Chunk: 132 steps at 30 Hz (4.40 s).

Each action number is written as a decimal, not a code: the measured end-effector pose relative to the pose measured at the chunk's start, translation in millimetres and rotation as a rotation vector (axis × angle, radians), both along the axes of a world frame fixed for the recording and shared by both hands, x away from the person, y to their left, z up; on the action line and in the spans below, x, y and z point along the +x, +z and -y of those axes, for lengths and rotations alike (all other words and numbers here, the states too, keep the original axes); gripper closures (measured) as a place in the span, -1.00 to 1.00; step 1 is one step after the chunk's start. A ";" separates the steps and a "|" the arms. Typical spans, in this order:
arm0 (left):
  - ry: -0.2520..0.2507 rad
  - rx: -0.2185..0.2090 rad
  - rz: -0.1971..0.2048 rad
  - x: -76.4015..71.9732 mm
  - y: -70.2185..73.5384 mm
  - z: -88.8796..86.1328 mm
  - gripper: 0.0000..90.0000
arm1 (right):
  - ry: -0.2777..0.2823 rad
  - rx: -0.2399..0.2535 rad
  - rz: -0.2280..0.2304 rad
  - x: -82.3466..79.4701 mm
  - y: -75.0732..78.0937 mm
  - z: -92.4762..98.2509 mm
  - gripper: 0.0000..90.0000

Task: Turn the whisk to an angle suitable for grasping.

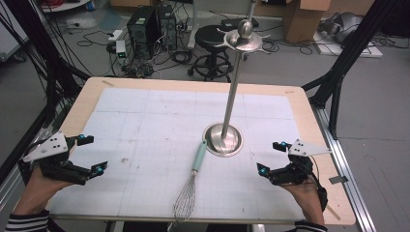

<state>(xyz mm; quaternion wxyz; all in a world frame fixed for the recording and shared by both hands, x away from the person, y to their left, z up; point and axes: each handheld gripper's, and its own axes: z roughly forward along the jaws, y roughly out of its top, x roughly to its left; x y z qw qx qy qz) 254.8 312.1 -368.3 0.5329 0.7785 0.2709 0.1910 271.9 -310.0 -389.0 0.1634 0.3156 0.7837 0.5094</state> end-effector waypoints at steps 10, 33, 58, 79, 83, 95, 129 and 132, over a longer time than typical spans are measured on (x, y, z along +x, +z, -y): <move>0.006 0.005 -0.002 0.8 -1.3 -4.9 -0.96 | 0.055 -0.012 0.014 -2.4 4.1 -8.5 -0.99; 0.007 0.010 0.002 0.0 -0.7 -9.5 -0.96 | 0.308 -0.081 0.024 5.1 47.7 -51.5 -0.98; 0.002 0.021 -0.002 0.7 -2.0 -7.8 -0.96 | 0.568 -0.234 -0.083 27.1 61.4 -130.7 -0.47; -0.003 0.042 -0.007 1.8 -4.0 -2.6 -0.96 | 0.623 -0.348 -0.216 40.8 29.8 -195.0 0.93; -0.005 0.044 -0.007 1.5 -3.8 -2.5 -0.96 | 0.621 -0.392 -0.222 42.3 20.1 -208.8 1.00; -0.010 0.045 -0.006 1.5 -3.8 -1.6 -0.96 | 0.634 -0.476 -0.236 45.9 2.4 -234.6 1.00; -0.036 0.046 0.003 -0.6 0.2 3.6 -0.96 | 0.637 -0.638 -0.304 50.7 -24.9 -248.4 1.00; -0.038 0.049 0.003 -0.7 0.4 3.8 -0.96 | 0.637 -0.642 -0.304 49.6 -23.5 -246.7 1.00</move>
